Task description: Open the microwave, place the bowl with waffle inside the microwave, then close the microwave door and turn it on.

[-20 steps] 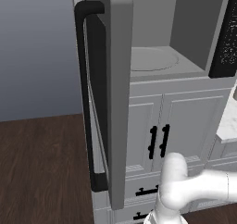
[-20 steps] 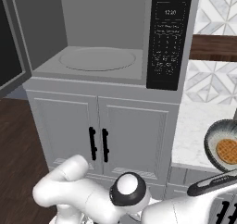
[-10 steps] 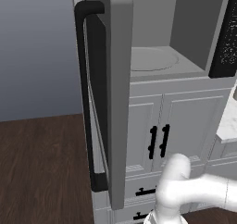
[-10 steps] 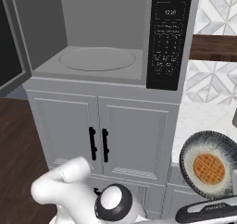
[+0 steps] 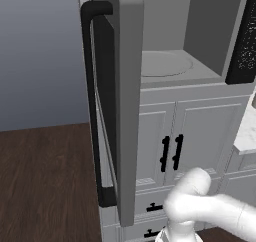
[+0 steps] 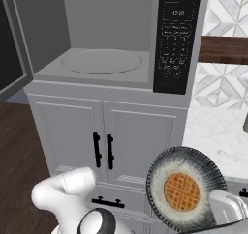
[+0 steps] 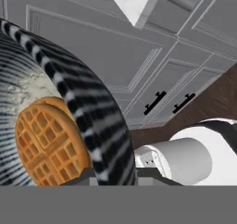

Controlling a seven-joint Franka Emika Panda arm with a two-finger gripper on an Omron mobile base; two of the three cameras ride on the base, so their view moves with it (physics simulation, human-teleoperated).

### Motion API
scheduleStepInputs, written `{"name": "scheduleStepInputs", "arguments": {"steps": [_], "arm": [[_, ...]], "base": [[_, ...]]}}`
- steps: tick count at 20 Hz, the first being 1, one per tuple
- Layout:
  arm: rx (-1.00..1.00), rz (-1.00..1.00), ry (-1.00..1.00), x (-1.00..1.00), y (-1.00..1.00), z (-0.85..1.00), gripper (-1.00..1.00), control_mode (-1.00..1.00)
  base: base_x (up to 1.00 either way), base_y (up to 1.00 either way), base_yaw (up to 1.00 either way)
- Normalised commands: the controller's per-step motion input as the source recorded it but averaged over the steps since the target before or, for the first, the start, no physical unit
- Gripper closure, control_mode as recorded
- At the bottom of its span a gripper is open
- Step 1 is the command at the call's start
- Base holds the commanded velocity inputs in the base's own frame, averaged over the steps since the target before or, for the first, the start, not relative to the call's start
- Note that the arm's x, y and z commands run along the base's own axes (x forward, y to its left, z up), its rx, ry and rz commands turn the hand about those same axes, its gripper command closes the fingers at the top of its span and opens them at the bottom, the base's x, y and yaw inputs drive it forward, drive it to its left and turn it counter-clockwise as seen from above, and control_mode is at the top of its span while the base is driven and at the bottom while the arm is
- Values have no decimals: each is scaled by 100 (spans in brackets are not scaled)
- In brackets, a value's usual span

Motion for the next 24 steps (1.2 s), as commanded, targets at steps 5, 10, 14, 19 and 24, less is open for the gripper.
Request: {"name": "scheduleStepInputs", "arguments": {"steps": [5,10,14,19,24], "arm": [[-15,0,0,5,97,0,100,-100],[-22,0,5,39,86,15,100,-100],[-21,-2,2,48,77,31,100,-100],[-16,-2,0,50,56,44,100,-100],[-18,-2,0,33,63,51,100,-100]], "base": [[0,0,0],[0,0,0],[0,0,0],[0,0,0],[0,0,0]]}}
